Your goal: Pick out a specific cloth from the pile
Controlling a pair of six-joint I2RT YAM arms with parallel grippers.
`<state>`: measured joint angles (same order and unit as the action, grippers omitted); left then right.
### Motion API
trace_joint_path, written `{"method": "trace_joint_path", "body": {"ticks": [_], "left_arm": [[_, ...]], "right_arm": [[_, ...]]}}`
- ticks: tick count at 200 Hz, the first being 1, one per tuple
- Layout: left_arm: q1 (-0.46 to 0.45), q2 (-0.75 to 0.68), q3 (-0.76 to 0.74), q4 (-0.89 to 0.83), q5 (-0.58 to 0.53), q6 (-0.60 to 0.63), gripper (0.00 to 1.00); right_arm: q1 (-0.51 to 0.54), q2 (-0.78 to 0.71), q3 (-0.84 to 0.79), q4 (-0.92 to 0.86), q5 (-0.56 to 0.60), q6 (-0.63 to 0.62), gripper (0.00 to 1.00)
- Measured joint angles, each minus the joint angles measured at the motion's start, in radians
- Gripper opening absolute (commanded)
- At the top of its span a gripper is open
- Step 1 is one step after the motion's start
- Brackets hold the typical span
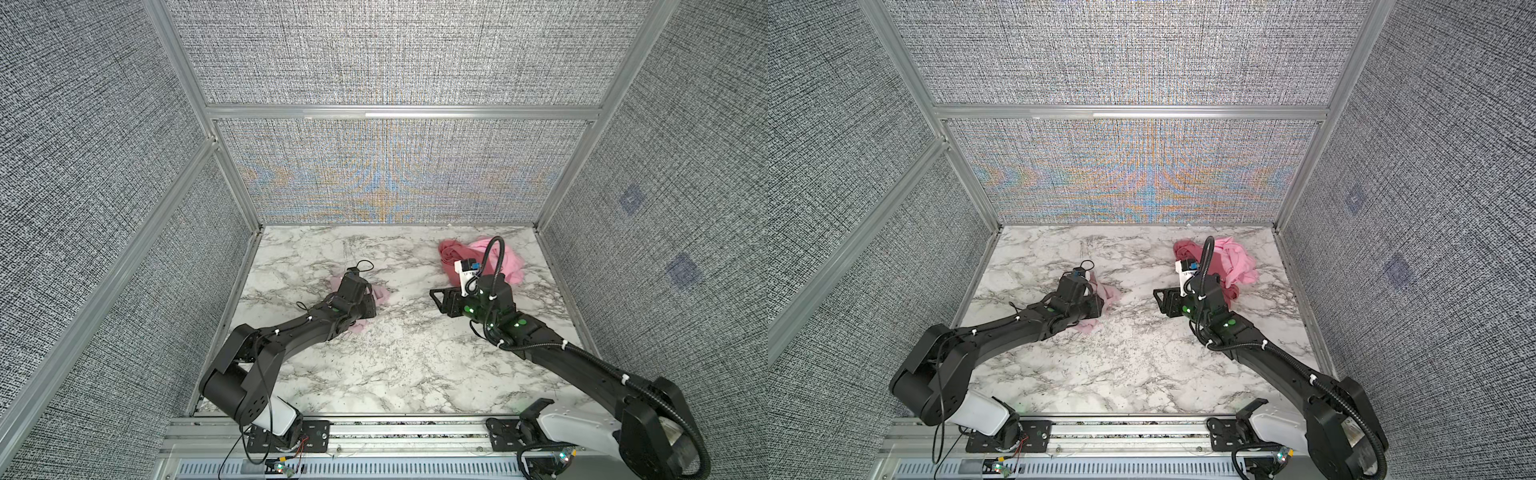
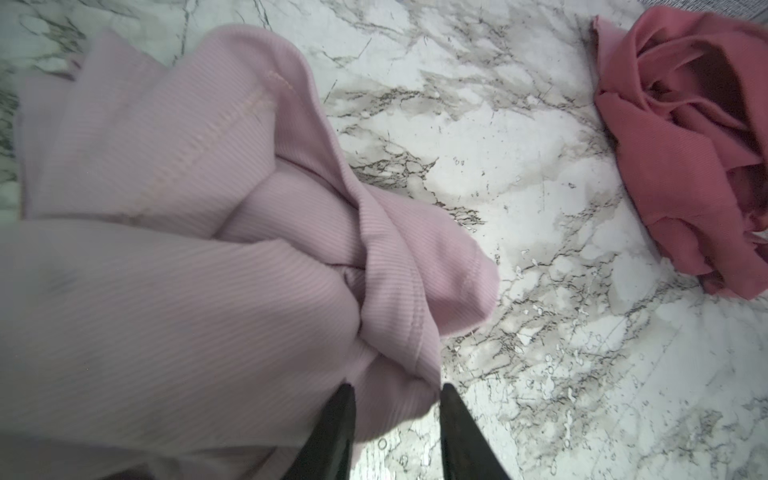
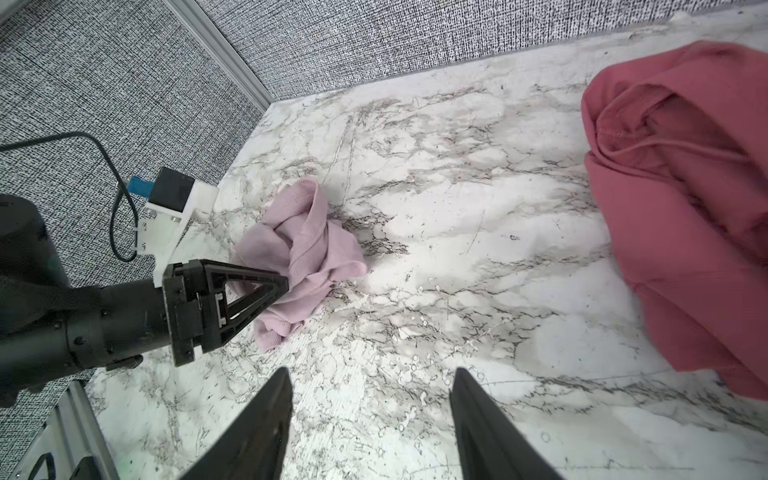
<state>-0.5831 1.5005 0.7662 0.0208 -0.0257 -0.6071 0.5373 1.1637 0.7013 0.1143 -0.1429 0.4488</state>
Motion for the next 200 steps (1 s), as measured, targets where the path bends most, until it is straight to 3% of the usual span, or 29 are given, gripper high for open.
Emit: {"method": "trace_joint_path", "body": {"ticks": [64,90,168,200], "left_arm": [[-0.004,-0.247,-0.051,-0.100,-0.014,-0.029,0.39],[-0.004,-0.280,-0.034,-0.112,-0.036,-0.016,0.39],[-0.001,0.099,0.149,-0.097,-0.111,-0.003,0.38],[0.084,0.195,0.131,-0.087,-0.112,-0.003,0.37]], "right_arm": [[-0.001,-0.040,0.027,-0.039,0.007,-0.012,0.63],[-0.001,-0.038,0.028,-0.039,0.009,-0.016,0.63],[-0.001,0.016,0.058,-0.040,0.007,-0.018,0.63],[-0.001,0.037,0.063,-0.042,0.006,-0.018,0.63]]}}
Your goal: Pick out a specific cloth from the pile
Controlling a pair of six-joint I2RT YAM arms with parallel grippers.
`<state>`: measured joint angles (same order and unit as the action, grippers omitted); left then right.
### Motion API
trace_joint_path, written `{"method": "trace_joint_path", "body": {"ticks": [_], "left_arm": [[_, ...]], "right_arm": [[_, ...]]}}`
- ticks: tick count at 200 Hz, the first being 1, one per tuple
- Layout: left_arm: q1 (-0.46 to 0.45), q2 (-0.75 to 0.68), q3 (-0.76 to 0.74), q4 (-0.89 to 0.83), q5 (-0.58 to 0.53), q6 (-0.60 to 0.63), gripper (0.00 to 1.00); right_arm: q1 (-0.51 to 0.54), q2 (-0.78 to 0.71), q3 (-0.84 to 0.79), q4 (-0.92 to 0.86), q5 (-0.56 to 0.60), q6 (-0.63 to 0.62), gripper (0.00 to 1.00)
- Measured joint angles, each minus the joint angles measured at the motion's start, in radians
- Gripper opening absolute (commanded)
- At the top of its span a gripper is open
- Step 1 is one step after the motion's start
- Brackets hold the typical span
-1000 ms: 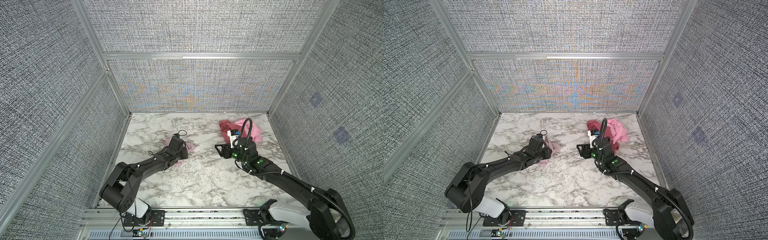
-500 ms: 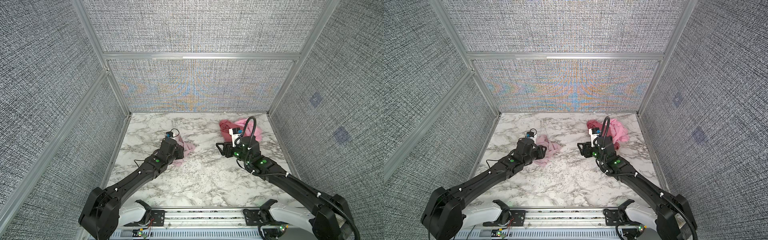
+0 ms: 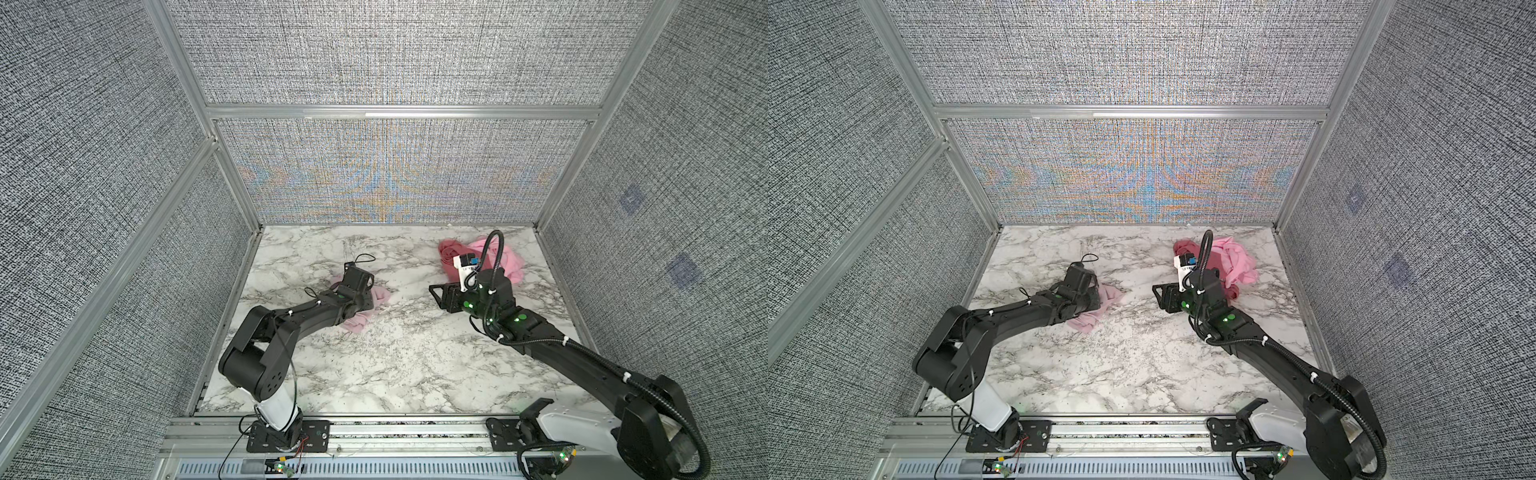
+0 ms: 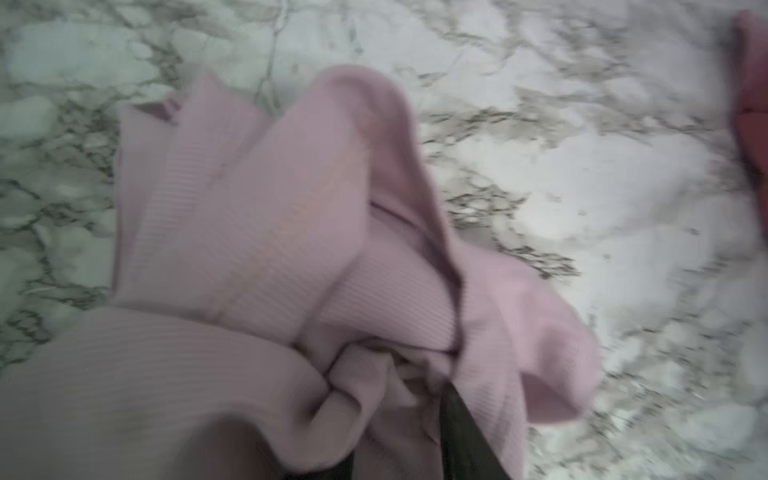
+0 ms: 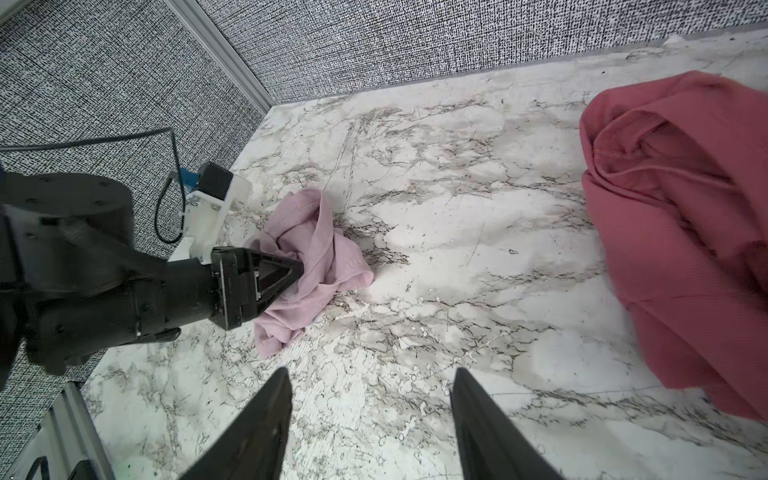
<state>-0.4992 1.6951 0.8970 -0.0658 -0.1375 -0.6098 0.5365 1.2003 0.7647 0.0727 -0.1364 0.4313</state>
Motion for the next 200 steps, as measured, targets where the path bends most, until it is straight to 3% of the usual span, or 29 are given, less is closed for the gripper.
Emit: {"method": "trace_joint_path", "body": {"ticks": [59,119,152,200], "left_arm": [[0.274,-0.014,-0.044,0.071,0.052,0.010,0.37],[0.531,0.054,0.016,0.101,0.205,0.042,0.37],[0.566,-0.014,-0.034,0.118,0.260,0.056,0.37],[0.531,-0.373,-0.239,0.139,0.277,0.076,0.38]], "right_arm": [[0.000,0.042,0.054,-0.002,-0.003,-0.008,0.63],[0.000,0.045,0.075,-0.021,-0.002,-0.011,0.63],[-0.004,0.015,0.074,-0.055,0.024,-0.027,0.63],[-0.103,-0.101,0.040,-0.137,0.085,-0.080,0.64]]}}
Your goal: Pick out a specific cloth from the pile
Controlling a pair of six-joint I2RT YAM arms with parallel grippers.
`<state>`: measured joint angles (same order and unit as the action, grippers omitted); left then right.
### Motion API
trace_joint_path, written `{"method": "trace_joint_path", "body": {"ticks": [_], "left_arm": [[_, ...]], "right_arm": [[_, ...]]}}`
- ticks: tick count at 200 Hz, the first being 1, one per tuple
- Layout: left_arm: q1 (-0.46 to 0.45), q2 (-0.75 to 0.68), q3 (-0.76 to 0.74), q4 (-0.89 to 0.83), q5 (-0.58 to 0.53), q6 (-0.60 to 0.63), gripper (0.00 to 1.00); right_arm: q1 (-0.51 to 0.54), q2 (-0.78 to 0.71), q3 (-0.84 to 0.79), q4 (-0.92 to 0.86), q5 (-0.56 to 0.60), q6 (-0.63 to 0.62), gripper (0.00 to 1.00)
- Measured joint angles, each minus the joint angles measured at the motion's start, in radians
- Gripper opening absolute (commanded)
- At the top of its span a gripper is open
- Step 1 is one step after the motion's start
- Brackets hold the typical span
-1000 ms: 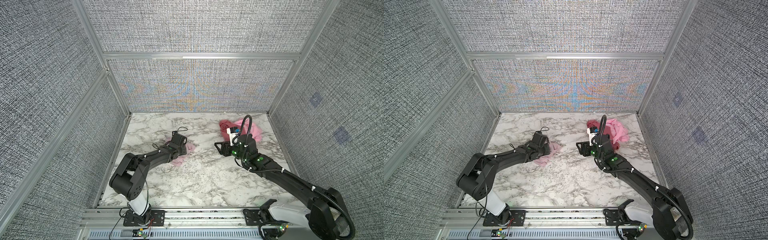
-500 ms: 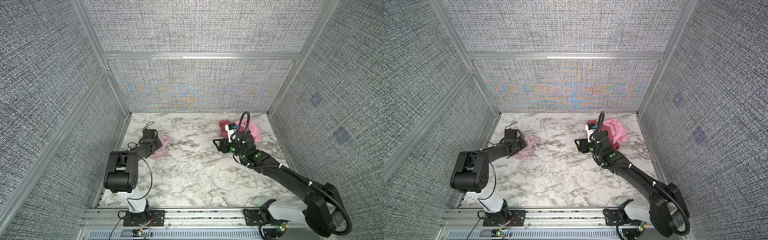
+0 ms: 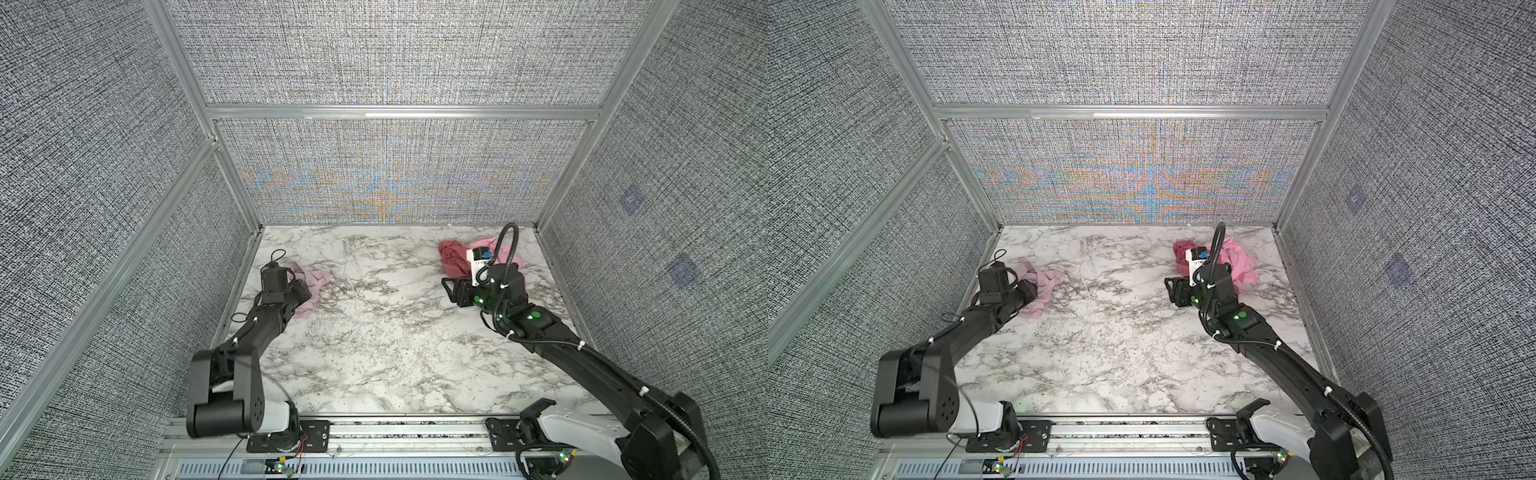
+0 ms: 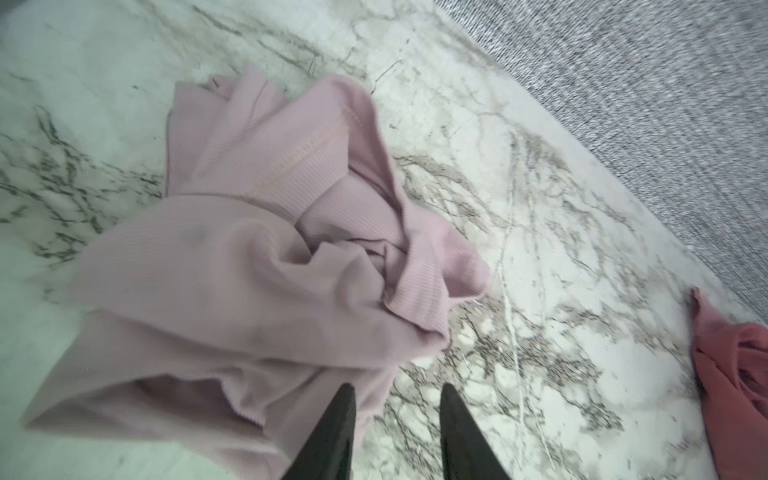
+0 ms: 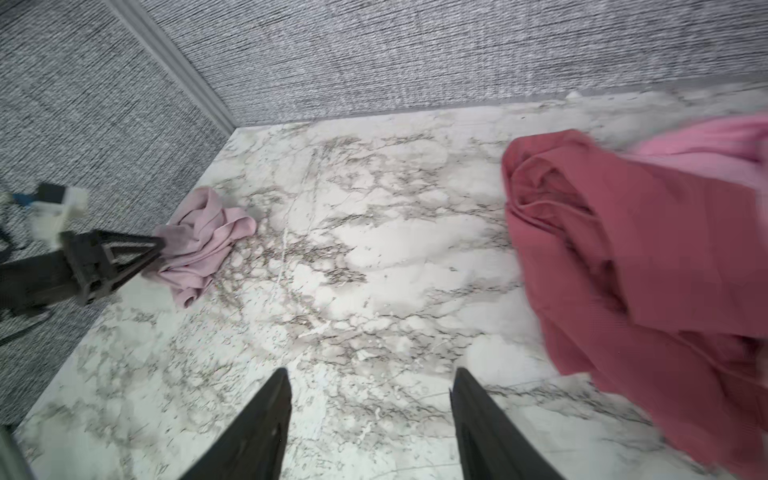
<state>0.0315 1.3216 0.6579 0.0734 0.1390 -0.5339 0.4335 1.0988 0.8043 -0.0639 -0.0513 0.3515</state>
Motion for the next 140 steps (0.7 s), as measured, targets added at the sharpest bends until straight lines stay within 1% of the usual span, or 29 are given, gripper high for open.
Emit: {"method": "trace_joint_path", "body": {"ticks": [15,30,41,56,59,66,80,102,111,140], "left_arm": [[-0.015,-0.117,-0.060,0.023,-0.020,0.026,0.39],[-0.024,-0.223,-0.126,0.057,-0.047,0.063,0.40],[-0.029,-0.280,-0.175,0.104,-0.068,0.101,0.44],[-0.032,-0.332,-0.235,0.164,-0.089,0.159,0.44],[-0.032,-0.340,-0.246,0.175,-0.095,0.171,0.46],[-0.035,-0.351,-0.264,0.202,-0.112,0.190,0.50],[-0.035,-0.359,-0.301,0.280,-0.136,0.228,0.54],[-0.034,-0.333,-0.351,0.393,-0.156,0.280,0.54],[-0.035,-0.315,-0.370,0.439,-0.171,0.298,0.56],[-0.034,-0.242,-0.422,0.588,-0.271,0.348,0.60]], "right_arm": [[-0.061,-0.032,-0.016,-0.020,0.014,-0.024,0.65],[-0.135,-0.054,-0.042,-0.032,0.026,-0.047,0.73],[-0.195,-0.063,-0.071,-0.035,0.028,-0.064,0.77],[-0.276,-0.072,-0.118,-0.029,0.027,-0.079,0.80],[-0.291,-0.073,-0.127,-0.026,0.029,-0.079,0.80],[-0.323,-0.073,-0.151,-0.012,0.037,-0.079,0.81],[-0.365,-0.065,-0.197,0.032,0.043,-0.080,0.81],[-0.402,-0.027,-0.251,0.098,0.077,-0.080,0.83],[-0.414,-0.006,-0.264,0.120,0.093,-0.085,0.83],[-0.440,0.039,-0.318,0.229,0.166,-0.125,0.85]]}}
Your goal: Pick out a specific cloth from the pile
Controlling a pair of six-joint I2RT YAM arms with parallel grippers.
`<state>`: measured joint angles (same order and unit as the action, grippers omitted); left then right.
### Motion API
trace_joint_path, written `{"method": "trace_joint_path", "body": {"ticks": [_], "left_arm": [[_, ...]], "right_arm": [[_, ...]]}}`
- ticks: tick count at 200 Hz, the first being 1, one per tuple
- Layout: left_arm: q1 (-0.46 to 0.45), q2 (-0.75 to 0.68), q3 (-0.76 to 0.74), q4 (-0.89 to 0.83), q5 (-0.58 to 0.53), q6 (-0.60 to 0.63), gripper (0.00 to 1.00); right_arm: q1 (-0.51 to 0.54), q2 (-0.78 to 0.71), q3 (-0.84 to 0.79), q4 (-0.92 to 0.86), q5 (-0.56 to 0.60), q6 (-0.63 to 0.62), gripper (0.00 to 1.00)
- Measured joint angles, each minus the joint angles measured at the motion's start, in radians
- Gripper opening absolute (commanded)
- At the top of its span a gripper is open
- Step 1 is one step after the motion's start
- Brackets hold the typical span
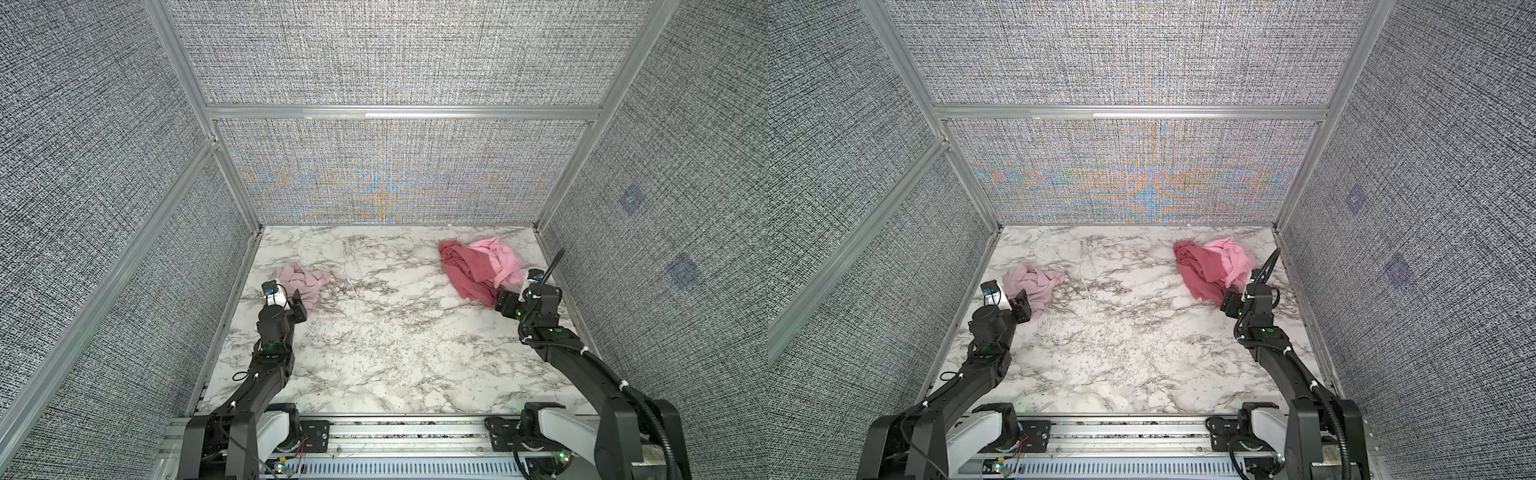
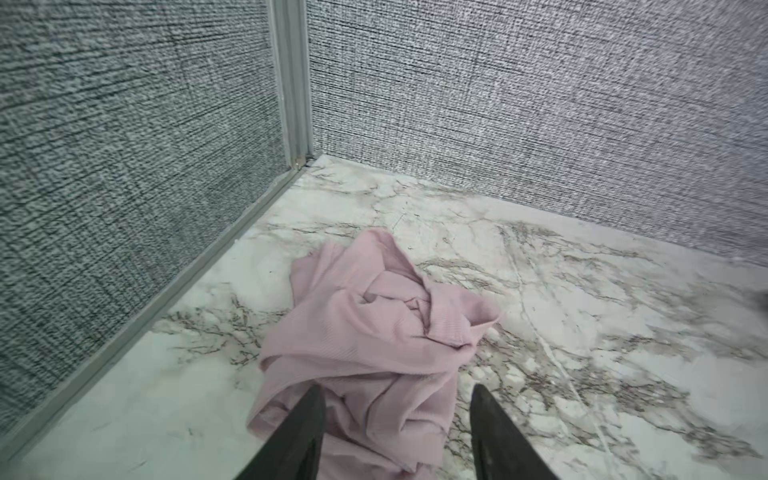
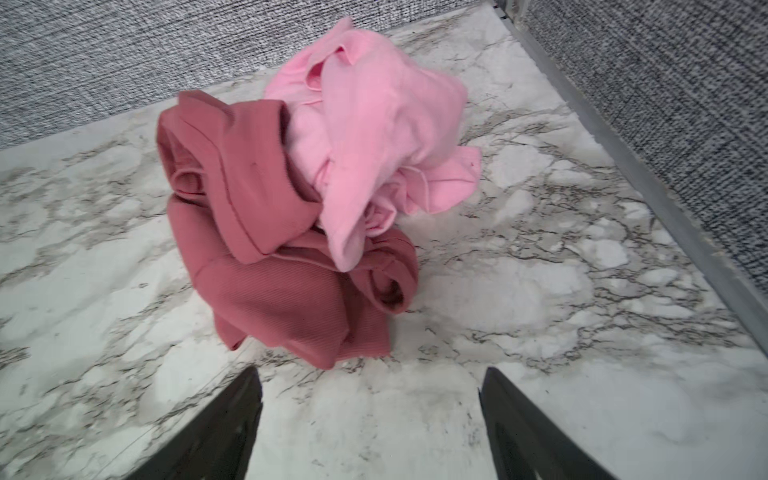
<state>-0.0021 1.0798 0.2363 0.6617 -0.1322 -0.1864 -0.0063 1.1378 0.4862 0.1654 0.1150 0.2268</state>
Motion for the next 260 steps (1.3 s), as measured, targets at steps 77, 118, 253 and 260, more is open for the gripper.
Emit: {"method": "trace_joint_path", "body": {"ticks": [77,118,253,260], "left_arm": [[0.000,0.217,-0.008,0.250,-0.129,0.089,0.66],[0.000,0.293,-0.055,0.407,-0.142,0.089,0.69],[0.010,0.446,-0.066,0.640,0.132,0.214,0.91],[0.010,0.454,-0.068,0.653,0.132,0.214,0.98]], "right_arm": [[-0.019,0.143,-0.214,0.468,0.151,-0.080,0.89],[-0.019,0.223,-0.185,0.632,0.125,-0.114,0.95],[-0.018,0.403,-0.196,0.909,-0.097,-0.226,0.99],[-0.019,0.404,-0.194,0.901,-0.097,-0.226,0.99]]}}
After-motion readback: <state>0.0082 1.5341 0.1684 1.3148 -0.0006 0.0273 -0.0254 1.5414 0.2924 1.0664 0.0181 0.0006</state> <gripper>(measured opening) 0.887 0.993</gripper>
